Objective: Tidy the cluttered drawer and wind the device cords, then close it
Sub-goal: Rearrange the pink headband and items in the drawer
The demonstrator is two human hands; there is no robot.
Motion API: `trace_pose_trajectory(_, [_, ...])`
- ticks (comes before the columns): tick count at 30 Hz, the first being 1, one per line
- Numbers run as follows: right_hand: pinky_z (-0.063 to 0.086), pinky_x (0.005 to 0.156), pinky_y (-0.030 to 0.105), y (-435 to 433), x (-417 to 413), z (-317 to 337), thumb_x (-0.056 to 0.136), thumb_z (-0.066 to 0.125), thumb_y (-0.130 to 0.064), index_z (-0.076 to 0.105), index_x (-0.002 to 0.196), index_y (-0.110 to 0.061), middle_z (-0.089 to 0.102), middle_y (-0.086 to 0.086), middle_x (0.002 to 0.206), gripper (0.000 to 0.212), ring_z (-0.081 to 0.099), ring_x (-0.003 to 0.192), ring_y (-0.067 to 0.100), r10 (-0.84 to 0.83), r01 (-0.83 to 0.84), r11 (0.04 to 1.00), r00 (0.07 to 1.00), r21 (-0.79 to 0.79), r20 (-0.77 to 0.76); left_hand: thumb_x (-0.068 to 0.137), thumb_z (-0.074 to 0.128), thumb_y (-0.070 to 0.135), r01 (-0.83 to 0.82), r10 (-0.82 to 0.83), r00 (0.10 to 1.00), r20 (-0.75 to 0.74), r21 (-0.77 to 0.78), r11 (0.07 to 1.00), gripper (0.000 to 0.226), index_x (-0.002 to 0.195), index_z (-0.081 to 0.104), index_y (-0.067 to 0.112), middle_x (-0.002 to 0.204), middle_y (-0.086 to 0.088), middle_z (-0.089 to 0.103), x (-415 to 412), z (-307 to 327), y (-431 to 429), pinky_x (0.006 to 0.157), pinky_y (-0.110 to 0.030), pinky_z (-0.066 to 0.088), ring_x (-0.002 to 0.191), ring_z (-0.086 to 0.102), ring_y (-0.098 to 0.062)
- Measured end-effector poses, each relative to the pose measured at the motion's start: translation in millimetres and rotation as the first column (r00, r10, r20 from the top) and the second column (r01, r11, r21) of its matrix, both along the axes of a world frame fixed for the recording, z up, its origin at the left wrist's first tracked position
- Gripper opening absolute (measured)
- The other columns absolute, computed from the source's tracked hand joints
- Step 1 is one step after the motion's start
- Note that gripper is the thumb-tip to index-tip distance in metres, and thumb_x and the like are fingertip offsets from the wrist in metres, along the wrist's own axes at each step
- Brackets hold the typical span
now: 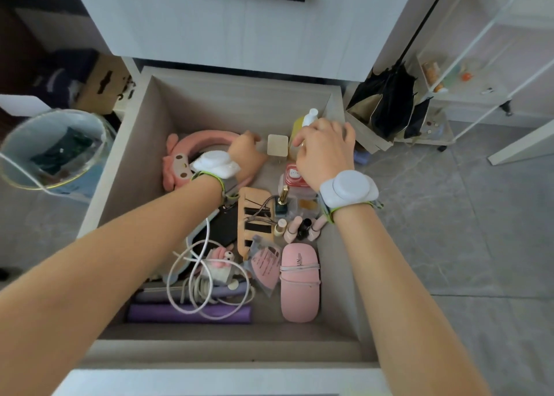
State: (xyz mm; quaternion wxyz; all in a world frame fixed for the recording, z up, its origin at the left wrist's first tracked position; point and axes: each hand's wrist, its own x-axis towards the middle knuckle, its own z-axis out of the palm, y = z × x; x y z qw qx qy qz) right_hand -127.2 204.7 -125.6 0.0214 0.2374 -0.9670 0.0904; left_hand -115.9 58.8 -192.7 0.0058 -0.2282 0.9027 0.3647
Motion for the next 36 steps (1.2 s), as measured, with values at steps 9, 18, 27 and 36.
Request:
trace_pose_trajectory(9, [0.023, 0.106, 0.036, -4, 11, 9, 0.083, 0.048, -0.007, 0.066, 0.098, -0.021, 0.054, 0.001, 0.116, 0.027, 0.041, 0.120, 0.023, 0.038, -0.050, 0.992, 0.994, -0.112, -0.107, 0.085, 0.059, 0.019, 0.236, -0.209, 0.963, 0.168, -0.166, 0.957, 0.022, 0.103, 0.057, 0.008, 0.101, -0.009, 0.058, 98, 27, -8, 0.078, -0.032, 0.046, 0.093, 0.059, -0.026])
trace_pose_trajectory(18, [0.048, 0.084, 0.037, -30, 77, 13, 0.087, 0.043, -0.004, 0.066, 0.096, -0.014, 0.066, 0.005, 0.100, 0.026, 0.060, 0.094, 0.023, 0.208, -0.127, 0.950, 0.939, -0.284, 0.274, 0.086, 0.062, 0.039, 0.254, -0.155, 0.892, 0.425, -0.186, 0.949, 0.050, 0.114, 0.048, 0.000, 0.113, -0.016, 0.059, 151, 28, -50, 0.089, -0.039, 0.045, 0.104, 0.056, -0.032])
trace_pose_trajectory(27, [0.044, 0.092, 0.033, -39, 109, -22, 0.084, 0.043, 0.005, 0.052, 0.127, -0.015, 0.051, 0.005, 0.127, 0.048, 0.052, 0.114, 0.022, 0.350, -0.304, 0.937, 0.799, -0.173, 0.489, 0.081, 0.067, 0.020, 0.405, -0.271, 0.789, 0.551, -0.135, 0.904, 0.039, 0.113, 0.053, 0.003, 0.110, -0.015, 0.061, 158, 36, -33, 0.072, -0.029, 0.047, 0.097, 0.061, -0.028])
trace_pose_trajectory(36, [0.041, 0.087, 0.036, -49, 115, -48, 0.087, 0.050, -0.006, 0.048, 0.133, -0.020, 0.047, 0.004, 0.135, 0.049, 0.043, 0.118, 0.027, 0.445, -0.544, 0.824, 0.794, 0.158, 0.414, 0.084, 0.057, 0.018, 0.618, -0.476, 0.679, 0.559, -0.085, 0.782, 0.024, 0.101, 0.060, 0.001, 0.099, -0.016, 0.064, 160, 42, -33, 0.064, -0.028, 0.038, 0.078, 0.054, -0.025])
